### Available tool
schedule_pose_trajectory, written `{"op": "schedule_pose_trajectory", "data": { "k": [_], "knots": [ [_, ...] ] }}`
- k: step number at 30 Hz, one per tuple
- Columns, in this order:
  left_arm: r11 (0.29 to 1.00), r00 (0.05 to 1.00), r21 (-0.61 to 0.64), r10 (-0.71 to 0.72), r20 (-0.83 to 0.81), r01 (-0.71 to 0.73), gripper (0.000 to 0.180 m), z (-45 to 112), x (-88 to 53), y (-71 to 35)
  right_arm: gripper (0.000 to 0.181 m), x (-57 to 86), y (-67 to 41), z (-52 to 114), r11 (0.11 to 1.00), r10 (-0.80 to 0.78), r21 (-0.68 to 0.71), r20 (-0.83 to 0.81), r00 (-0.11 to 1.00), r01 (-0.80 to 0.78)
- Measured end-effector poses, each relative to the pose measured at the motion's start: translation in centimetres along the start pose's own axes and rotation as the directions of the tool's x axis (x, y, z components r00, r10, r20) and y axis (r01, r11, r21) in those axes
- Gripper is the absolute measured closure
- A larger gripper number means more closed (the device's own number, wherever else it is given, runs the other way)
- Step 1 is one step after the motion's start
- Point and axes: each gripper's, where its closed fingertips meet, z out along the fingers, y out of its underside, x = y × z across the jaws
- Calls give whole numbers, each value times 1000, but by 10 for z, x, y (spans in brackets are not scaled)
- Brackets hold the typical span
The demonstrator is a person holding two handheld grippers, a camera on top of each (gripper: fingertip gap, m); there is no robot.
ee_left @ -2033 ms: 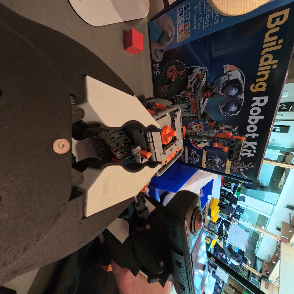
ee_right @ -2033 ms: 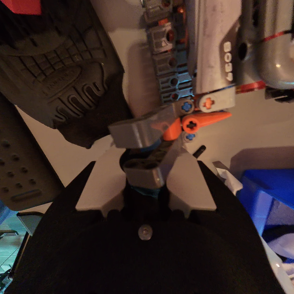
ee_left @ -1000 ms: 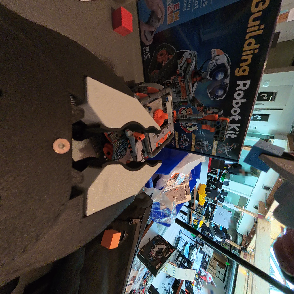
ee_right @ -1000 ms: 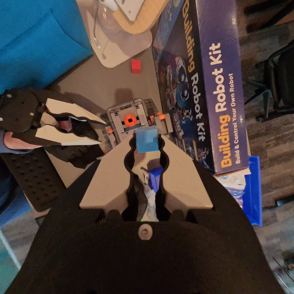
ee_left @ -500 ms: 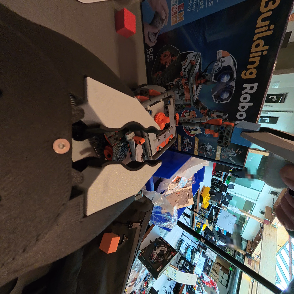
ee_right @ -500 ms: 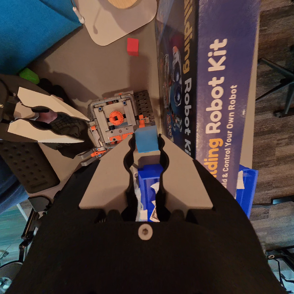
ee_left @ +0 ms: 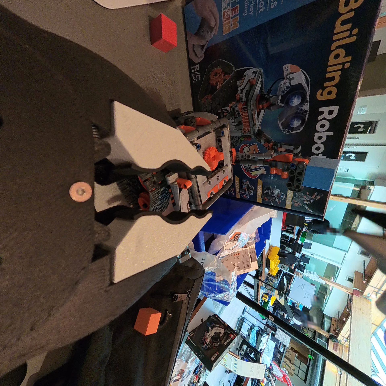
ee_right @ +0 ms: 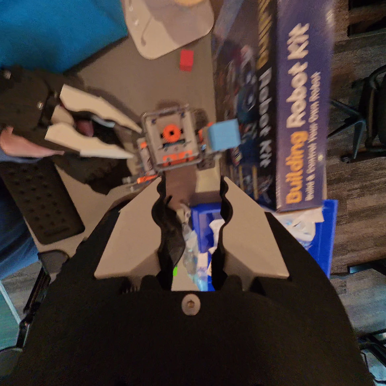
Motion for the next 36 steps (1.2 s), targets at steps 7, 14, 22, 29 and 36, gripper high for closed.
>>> {"op": "schedule_pose_trajectory", "data": {
  "k": [7, 14, 22, 29, 36],
  "knots": [
    [1000, 1000, 0, 8, -9, -8, 149, -2, 2, -2, 132, -111, 150, 29, 977, -36, -203, 121, 992, 60],
    [1000, 1000, 0, 2, -24, -2, 149, 0, 7, -4, 129, -143, 221, 78, 937, 322, -177, 107, 941, -300],
    [1000, 1000, 4, 30, -6, -30, 149, -4, 6, -4, 154, -132, 213, 82, 948, 313, -86, 66, 947, -307],
    [999, 999, 11, 38, 10, -38, 149, -6, 0, -4, 156, -57, 65, -16, 961, 91, 265, -12, 996, -84],
    [998, 998, 3, 69, 14, -69, 150, -5, 0, -1, 154, 8, -27, -26, 958, -107, 267, -13, 994, 107]
  ]
}}
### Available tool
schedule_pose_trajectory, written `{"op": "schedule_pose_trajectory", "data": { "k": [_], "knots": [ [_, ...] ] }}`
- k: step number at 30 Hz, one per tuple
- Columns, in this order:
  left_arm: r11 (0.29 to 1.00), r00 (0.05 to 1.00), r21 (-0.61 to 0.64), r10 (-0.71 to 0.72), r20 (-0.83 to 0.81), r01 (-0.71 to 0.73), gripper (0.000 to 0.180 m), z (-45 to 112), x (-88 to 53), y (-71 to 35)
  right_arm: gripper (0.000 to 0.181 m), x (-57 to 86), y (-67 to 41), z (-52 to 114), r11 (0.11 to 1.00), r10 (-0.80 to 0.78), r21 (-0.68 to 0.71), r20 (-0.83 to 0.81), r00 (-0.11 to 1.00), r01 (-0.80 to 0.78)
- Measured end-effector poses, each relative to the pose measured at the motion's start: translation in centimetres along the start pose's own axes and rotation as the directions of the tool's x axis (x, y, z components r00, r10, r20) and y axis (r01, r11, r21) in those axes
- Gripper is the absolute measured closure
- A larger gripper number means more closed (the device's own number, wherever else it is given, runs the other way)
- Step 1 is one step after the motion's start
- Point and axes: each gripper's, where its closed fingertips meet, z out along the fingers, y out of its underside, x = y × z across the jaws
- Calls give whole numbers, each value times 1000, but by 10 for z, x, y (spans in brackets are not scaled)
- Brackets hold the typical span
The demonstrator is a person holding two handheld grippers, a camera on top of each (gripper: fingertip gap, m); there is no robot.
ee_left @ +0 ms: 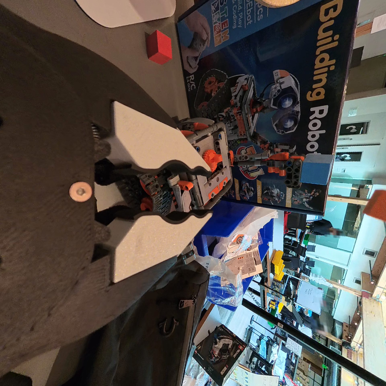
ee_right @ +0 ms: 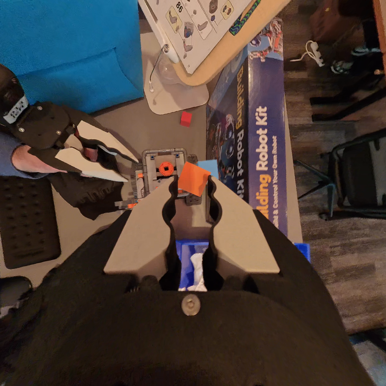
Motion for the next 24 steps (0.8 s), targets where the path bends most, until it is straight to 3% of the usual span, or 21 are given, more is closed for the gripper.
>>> {"op": "schedule_pose_trajectory", "data": {
  "k": [14, 17, 24],
  "knots": [
    [1000, 1000, 5, -29, 5, 29, 148, 2, -7, -2, 153, 22, 0, 39, 990, -34, -133, 132, 991, 52],
    [1000, 1000, 2, -27, 5, 27, 148, 2, -7, -2, 143, 23, 5, 42, 988, -16, -151, 141, 990, 37],
    [1000, 1000, 10, -4, 2, 4, 147, 1, -4, -5, 135, 26, -10, 14, 999, -13, -38, 79, 997, 16]
  ]
}}
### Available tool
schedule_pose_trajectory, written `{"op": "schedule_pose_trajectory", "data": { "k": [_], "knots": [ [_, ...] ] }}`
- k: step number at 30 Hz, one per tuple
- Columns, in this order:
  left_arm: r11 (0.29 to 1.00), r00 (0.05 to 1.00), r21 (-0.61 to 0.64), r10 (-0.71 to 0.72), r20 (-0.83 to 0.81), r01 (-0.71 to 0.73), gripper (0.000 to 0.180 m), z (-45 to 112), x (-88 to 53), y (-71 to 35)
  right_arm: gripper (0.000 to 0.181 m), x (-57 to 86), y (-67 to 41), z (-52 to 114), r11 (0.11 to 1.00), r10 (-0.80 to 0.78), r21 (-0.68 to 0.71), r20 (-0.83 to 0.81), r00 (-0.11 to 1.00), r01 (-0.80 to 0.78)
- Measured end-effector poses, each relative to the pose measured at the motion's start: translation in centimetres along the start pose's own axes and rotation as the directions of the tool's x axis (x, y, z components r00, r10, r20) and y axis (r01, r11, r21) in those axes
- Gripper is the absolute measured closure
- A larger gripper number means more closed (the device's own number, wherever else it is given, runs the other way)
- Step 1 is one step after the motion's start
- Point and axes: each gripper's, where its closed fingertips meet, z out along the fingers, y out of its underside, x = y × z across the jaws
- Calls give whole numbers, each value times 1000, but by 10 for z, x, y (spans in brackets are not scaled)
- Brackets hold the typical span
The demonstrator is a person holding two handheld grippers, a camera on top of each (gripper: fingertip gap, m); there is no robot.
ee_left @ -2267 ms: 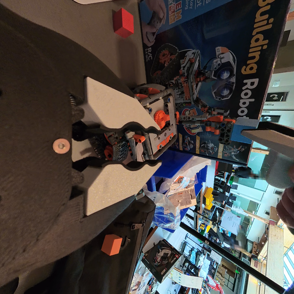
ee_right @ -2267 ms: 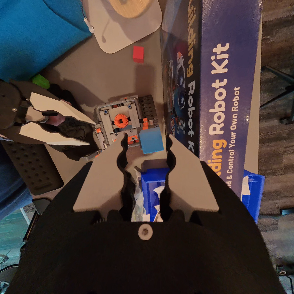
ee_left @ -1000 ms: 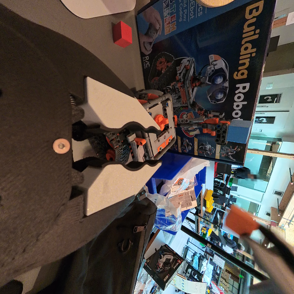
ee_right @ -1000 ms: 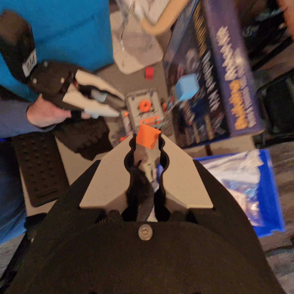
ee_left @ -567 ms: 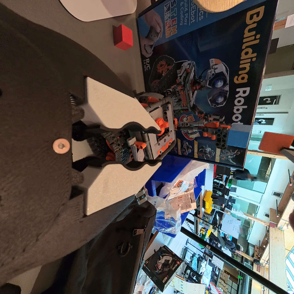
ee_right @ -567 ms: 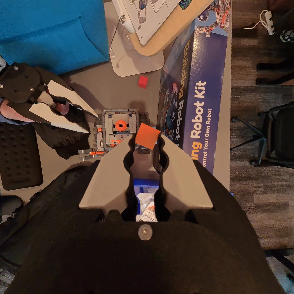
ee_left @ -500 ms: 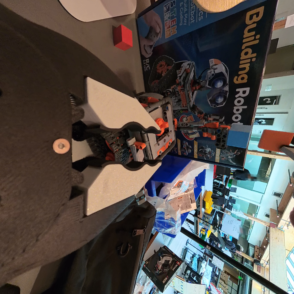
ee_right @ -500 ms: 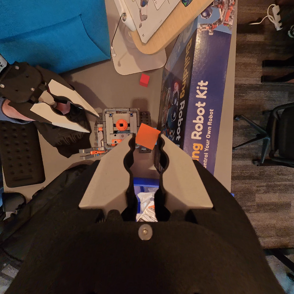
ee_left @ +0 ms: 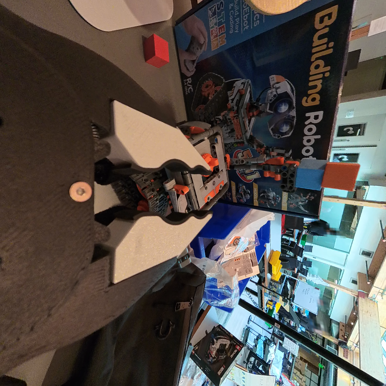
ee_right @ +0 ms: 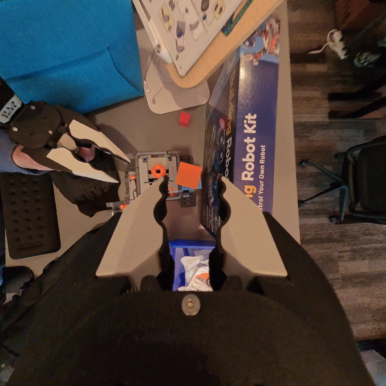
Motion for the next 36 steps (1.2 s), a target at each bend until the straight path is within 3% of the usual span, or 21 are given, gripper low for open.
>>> {"op": "schedule_pose_trajectory", "data": {
  "k": [5, 8, 12, 16, 20, 24, 27, 31, 36],
  "knots": [
    [999, 1000, 41, 29, -2, -29, 145, -6, 4, -11, 138, -21, -3, -28, 997, -9, 73, -55, 998, 13],
    [997, 999, 58, 51, 3, -51, 144, -9, 5, -19, 131, -23, 19, -21, 1000, 26, 17, -84, 996, -25],
    [995, 995, 59, 80, -62, -77, 141, -21, 34, -30, 135, -59, 24, -14, 996, 25, 84, -12, 1000, -23],
    [969, 962, 21, 246, -114, -246, 142, -57, 86, -23, 130, -117, 29, 14, 996, 1, 85, 65, 998, -6],
    [894, 888, -39, 439, -136, -447, 147, -102, 119, 15, 129, -185, 27, 63, 997, -41, 77, 160, 986, 29],
    [860, 861, -95, 486, -150, -502, 152, -137, 126, 53, 131, -237, 20, 122, 994, -103, 60, 233, 967, 92],
    [830, 841, -135, 527, -125, -541, 156, -155, 119, 70, 130, -261, 20, 165, 987, -154, -1, 256, 954, 160],
    [842, 854, -145, 505, -128, -520, 157, -169, 114, 85, 128, -263, 42, 215, 946, -262, -127, 239, 935, 298],
    [851, 863, -143, 492, -117, -505, 158, -176, 107, 91, 151, -255, 53, 239, 901, -366, -173, 185, 912, 397]
  ]
}}
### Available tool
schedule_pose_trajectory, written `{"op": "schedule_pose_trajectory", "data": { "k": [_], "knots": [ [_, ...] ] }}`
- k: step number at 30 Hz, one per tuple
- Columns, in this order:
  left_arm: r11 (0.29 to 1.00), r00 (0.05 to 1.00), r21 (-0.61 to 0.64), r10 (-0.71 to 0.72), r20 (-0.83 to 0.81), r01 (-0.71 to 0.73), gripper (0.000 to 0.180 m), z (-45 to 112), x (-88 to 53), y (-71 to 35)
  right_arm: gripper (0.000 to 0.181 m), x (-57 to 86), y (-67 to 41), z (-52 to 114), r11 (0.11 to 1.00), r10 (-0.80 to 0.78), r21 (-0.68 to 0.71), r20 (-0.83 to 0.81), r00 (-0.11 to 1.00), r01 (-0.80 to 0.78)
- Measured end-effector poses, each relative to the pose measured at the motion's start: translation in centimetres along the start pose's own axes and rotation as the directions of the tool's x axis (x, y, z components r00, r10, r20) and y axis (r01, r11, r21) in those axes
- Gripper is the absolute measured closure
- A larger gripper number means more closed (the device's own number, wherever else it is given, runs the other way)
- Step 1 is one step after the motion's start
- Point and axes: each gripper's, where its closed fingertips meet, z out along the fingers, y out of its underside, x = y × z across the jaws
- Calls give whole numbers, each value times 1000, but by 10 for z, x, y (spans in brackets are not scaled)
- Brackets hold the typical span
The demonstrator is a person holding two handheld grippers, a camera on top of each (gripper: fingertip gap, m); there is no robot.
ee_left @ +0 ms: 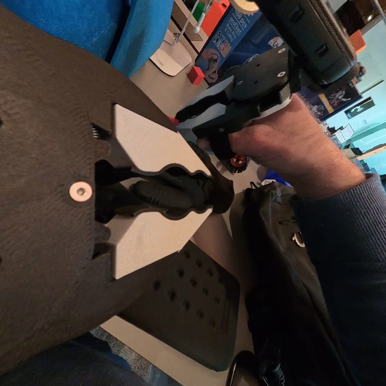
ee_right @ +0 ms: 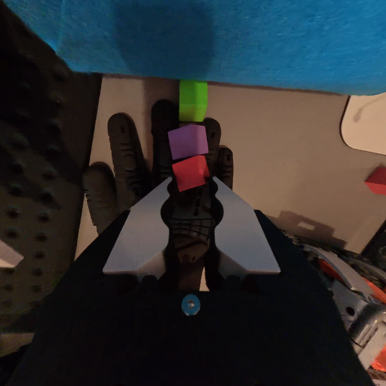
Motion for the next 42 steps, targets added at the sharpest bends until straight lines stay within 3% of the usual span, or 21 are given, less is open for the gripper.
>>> {"op": "schedule_pose_trajectory", "data": {
  "k": [7, 13, 17, 22, 31, 34, 42],
  "knots": [
    [1000, 1000, 18, -9, -6, 9, 159, 1, -5, 3, 153, 11, -20, -71, 985, 58, 166, -13, 998, -55],
    [1000, 1000, -1, 11, 9, -11, 159, 15, -14, 8, 153, 109, 19, -219, 893, 350, 348, -146, 925, -283],
    [1000, 1000, -8, 4, 21, -4, 160, 20, -17, 10, 153, 169, 65, -277, 823, 517, 355, -146, 843, -443],
    [1000, 999, -17, 10, 31, -10, 160, 21, -17, 12, 153, 202, 91, -282, 788, 587, 298, -100, 803, -539],
    [1000, 999, -22, 15, 42, -14, 160, 22, -18, 13, 152, 204, 95, -264, 772, 610, 239, -22, 792, -589],
    [999, 999, -30, 20, 40, -19, 160, 23, -17, 14, 152, 209, 101, -260, 778, 614, 217, -62, 787, -590],
    [999, 999, -30, 22, 37, -21, 160, 23, -17, 14, 153, 207, 96, -262, 763, 620, 234, -4, 784, -602]
  ]
}}
